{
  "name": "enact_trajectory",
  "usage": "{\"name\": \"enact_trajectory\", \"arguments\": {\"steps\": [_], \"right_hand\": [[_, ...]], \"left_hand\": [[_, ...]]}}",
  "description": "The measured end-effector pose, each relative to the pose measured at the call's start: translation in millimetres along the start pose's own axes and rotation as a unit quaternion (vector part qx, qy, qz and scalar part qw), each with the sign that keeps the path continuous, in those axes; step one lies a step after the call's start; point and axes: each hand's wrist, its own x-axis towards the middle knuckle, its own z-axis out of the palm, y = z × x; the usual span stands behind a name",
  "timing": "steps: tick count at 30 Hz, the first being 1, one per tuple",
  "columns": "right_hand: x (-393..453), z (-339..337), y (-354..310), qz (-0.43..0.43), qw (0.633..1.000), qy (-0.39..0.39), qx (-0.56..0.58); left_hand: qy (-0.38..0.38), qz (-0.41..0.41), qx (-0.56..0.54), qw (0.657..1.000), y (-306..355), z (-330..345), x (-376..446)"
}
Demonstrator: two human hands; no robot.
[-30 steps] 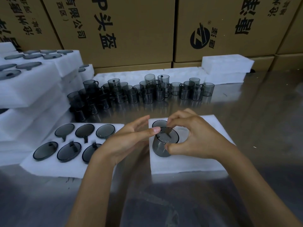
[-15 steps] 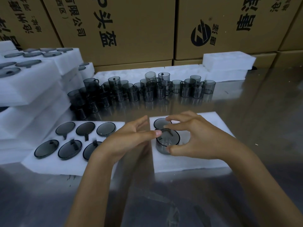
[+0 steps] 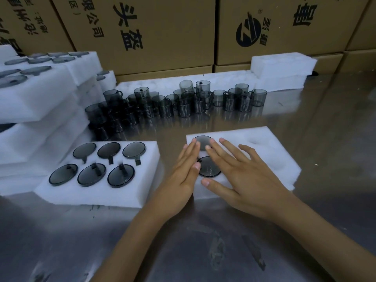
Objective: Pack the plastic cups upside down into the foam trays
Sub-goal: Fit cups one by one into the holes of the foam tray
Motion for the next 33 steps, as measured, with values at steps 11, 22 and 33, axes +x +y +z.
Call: {"name": "enact_trajectory", "arguments": {"steps": [11, 22, 33], "right_hand": [[22.4, 8.2, -2.1, 0.02, 0.998, 0.042, -0.039], [44.3, 33.4, 4.3, 0.019, 0.976, 0.215, -0.003], [50.5, 39.3, 7.4, 0.02, 0.96, 0.277, 0.016]], "left_hand": [[0.065, -0.029, -0.168, 0.983, 12.5, -1.7, 21.7], [0.166, -0.184, 0.179, 0.952, -6.2, -111.9, 183.0], [0.189, -0.269, 0.308, 0.893, -85.5, -155.5, 244.7]]}}
